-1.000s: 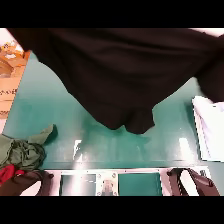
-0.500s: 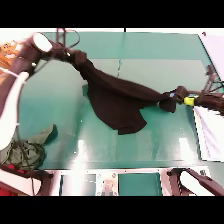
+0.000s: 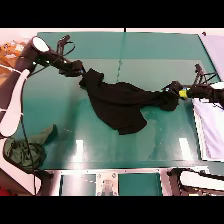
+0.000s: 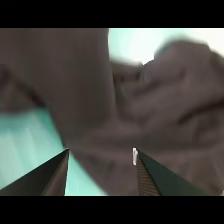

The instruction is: Fold the shirts.

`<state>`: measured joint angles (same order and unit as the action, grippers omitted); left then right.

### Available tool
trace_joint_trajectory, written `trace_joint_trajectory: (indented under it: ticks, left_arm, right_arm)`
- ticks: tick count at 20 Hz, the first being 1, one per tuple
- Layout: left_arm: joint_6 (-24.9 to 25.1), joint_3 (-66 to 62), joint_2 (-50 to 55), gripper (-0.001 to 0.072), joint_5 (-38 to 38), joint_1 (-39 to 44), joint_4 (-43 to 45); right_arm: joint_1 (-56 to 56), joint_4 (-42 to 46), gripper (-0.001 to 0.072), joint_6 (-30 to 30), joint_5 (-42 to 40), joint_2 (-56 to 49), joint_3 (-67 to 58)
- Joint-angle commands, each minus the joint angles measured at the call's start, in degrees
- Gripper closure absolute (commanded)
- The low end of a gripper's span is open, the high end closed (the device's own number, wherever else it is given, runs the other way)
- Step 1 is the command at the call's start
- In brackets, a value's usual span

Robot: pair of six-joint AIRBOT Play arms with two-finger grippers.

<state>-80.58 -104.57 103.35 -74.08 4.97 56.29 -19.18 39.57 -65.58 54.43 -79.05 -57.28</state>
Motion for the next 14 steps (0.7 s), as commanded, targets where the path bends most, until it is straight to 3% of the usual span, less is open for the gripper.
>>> trace_joint_trajectory:
  ticks: [1, 2, 3, 4, 6, 8, 10, 14]
  left_arm:
    - [-3.17, -2.08, 0.02, 0.0269, -14.08, -2.49, 0.20]
    - [-3.13, -2.03, -0.11, 0.0535, -15.45, -2.49, 0.17]
    - [-3.06, -2.03, -0.13, 0.0669, -17.14, -2.47, 0.13]
    - [-3.45, -2.03, -0.13, 0.0678, -18.97, -2.47, -0.15]
    - [-5.16, -1.66, -0.31, 0.0678, -23.02, -1.97, 0.17]
    - [-5.90, 4.00, -3.87, 0.0679, -21.86, 0.68, 2.01]
    - [-5.97, 14.51, -10.03, 0.0679, -14.21, 4.57, 4.26]
    - [-9.57, 37.48, -21.18, 0.0678, 8.41, 11.58, 4.11]
  right_arm:
    - [-3.32, 0.02, 0.0380, -0.94, 10.12, -0.83, -3.43]
    - [-4.44, 0.00, 0.0389, -1.46, 12.50, -0.81, -3.43]
    - [-5.73, 0.02, 0.0415, -1.44, 14.51, -0.81, -3.43]
    - [-7.08, 0.02, 0.0459, -1.44, 16.02, -0.81, -3.43]
    - [-10.43, 0.02, 0.0457, -1.46, 18.12, -0.81, -3.41]
    - [-14.03, 0.00, 0.0458, -1.64, 18.23, -0.76, -2.89]
    - [-17.35, -0.15, 0.0458, -1.95, 17.49, -0.76, -2.05]
    - [-20.31, -0.13, 0.0458, -1.84, 13.94, -0.81, -0.42]
